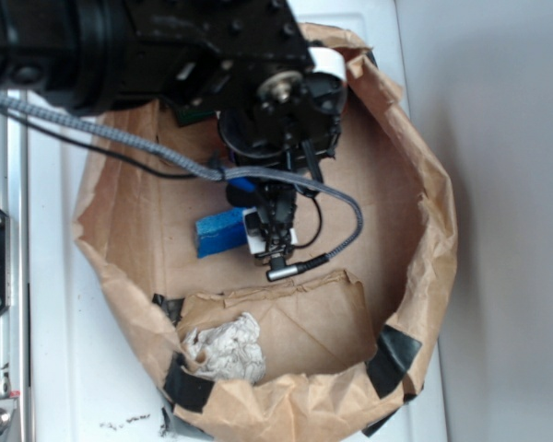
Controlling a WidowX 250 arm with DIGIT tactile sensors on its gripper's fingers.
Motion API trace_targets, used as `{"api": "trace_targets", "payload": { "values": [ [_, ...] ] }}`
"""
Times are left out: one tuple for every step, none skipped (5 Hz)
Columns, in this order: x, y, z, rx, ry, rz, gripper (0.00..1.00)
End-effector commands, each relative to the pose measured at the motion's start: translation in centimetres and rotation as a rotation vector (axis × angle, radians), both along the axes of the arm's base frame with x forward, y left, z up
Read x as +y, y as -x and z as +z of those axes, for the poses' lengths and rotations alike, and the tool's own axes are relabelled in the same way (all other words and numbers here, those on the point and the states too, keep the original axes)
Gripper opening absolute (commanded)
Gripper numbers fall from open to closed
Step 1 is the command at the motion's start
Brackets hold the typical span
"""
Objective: Grab the blue sponge.
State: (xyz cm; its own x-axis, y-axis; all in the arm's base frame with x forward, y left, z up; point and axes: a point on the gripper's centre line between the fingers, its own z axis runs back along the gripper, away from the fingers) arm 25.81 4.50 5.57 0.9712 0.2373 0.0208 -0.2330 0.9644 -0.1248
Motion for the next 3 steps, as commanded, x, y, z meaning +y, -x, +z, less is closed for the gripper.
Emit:
{"api": "trace_targets", "payload": {
  "values": [
    [-1.9,0.5,0.3,-0.108,-0.007,0.041,1.0],
    [-2.6,0.3,-0.9,-0.17,0.012,0.068,1.0],
    [-3.1,0.1,-1.6,-0.175,-0.016,0.053,1.0]
  ]
}}
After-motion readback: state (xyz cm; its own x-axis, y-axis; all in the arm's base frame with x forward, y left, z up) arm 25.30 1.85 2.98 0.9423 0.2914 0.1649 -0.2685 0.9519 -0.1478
